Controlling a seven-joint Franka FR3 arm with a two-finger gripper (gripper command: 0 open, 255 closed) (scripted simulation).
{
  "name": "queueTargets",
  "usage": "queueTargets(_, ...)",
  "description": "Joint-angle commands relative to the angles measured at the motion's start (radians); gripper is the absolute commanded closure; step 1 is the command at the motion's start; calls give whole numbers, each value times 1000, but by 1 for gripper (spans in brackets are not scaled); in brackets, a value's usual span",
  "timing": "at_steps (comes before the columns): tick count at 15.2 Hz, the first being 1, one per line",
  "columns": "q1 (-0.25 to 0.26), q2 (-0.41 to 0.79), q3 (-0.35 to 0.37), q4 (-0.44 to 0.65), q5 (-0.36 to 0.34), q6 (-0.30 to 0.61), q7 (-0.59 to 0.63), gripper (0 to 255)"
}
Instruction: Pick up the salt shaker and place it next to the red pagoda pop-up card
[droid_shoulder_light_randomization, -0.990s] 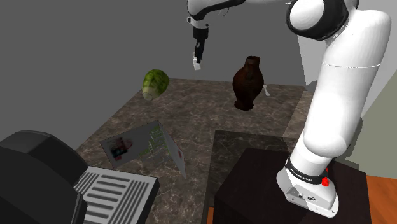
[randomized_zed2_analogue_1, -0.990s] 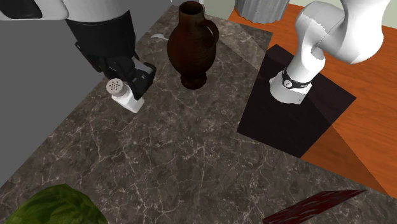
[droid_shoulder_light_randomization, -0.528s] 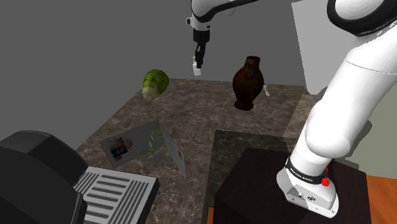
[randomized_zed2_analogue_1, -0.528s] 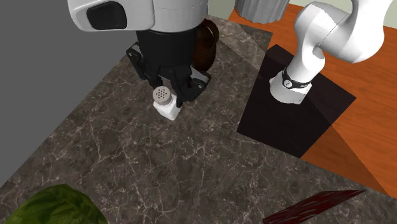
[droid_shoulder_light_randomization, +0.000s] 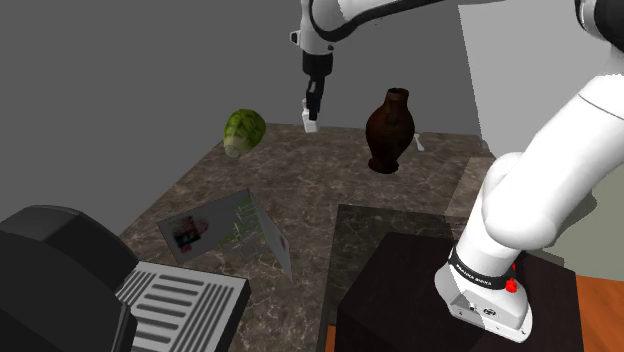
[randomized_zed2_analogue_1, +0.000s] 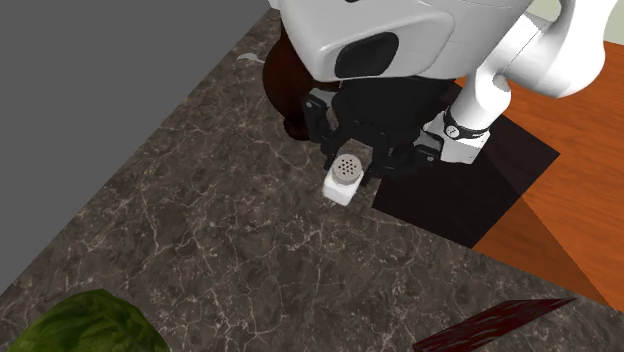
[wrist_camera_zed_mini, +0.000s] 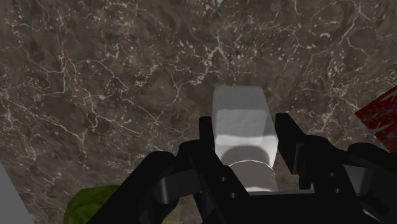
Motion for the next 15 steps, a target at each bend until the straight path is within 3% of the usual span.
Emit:
queueTargets(1,14,-63,26,-63,1,-3,40,255)
queueTargets(15,138,-312,251,-246,97,-84,332,255)
